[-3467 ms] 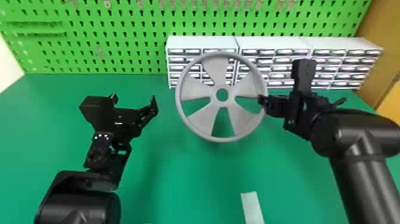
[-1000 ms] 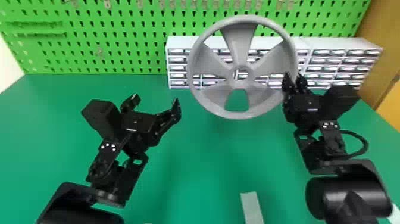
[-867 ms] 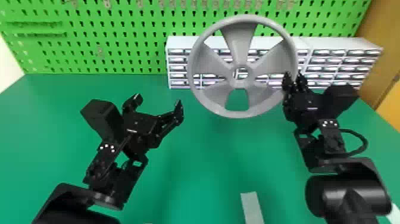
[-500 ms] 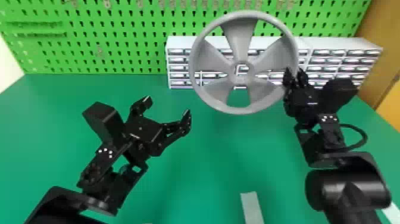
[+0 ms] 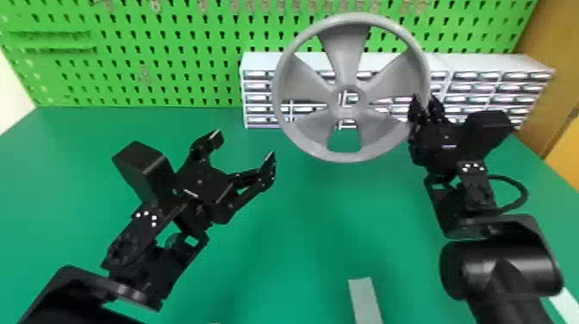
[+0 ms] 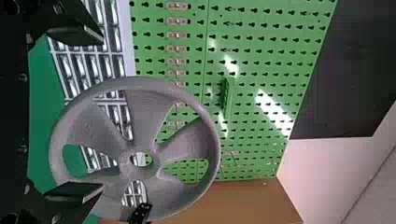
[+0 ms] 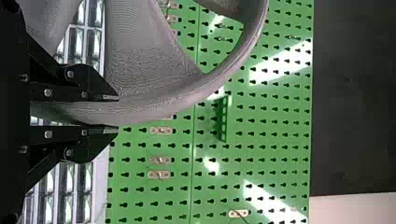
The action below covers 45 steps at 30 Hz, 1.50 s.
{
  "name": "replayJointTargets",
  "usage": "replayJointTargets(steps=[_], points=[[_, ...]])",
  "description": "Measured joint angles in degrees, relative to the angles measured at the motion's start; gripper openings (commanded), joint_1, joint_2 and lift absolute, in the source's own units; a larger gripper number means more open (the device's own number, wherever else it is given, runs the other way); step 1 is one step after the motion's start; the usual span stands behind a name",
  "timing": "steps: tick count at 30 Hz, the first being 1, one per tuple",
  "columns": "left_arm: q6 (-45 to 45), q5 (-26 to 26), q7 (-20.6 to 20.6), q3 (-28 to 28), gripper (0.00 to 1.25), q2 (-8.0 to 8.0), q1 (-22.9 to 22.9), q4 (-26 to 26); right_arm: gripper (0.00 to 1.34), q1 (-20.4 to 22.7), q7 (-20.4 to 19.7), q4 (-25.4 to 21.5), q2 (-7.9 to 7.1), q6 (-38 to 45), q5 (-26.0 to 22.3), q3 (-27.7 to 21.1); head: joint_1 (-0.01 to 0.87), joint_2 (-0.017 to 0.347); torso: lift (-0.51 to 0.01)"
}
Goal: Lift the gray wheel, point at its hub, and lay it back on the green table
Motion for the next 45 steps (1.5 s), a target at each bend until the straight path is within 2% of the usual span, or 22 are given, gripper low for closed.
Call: replayJointTargets(steps=[1, 3, 10, 25, 37, 45], points=[[0.37, 0.10, 0.04, -0.13, 0.17, 0.08, -0.16, -0.02, 0.15, -0.06, 0.00, 0.02, 0.00, 0.00, 0.02, 0.03, 0.692, 0.048, -0.093], [1.64, 0.51, 0.43, -0.58, 0.23, 0.31, -0.62, -0.06, 0.15, -0.12, -0.04, 0.06, 0.00, 0.00, 0.07, 0.05, 0.692, 0.048, -0.093], [2.70, 0.77, 0.93, -1.73, 0.07, 1.08, -1.58, -0.15, 0.15, -0.10, -0.12, 0.13, 0.09, 0.00, 0.10, 0.23, 0.692, 0.048, -0.093], [4.19, 1.78, 1.36, -2.06, 0.07, 1.46, -2.28, -0.06, 0.15, -0.27, -0.16, 0.30, 0.09, 0.00, 0.01, 0.57, 0.692, 0.048, -0.093], [7.35, 0.55, 0.79, -1.81, 0.06, -1.91, -4.73, 0.37, 0.15, -0.95, -0.34, 0.97, 0.91, 0.02, -0.07, 1.54, 0.692, 0.048, -0.093], [7.48, 1.29, 1.31, -3.20, 0.06, -3.96, -8.21, 3.94, 0.15, -1.04, -0.47, 1.10, 1.33, 0.14, -0.34, 2.35, 0.692, 0.048, -0.093]])
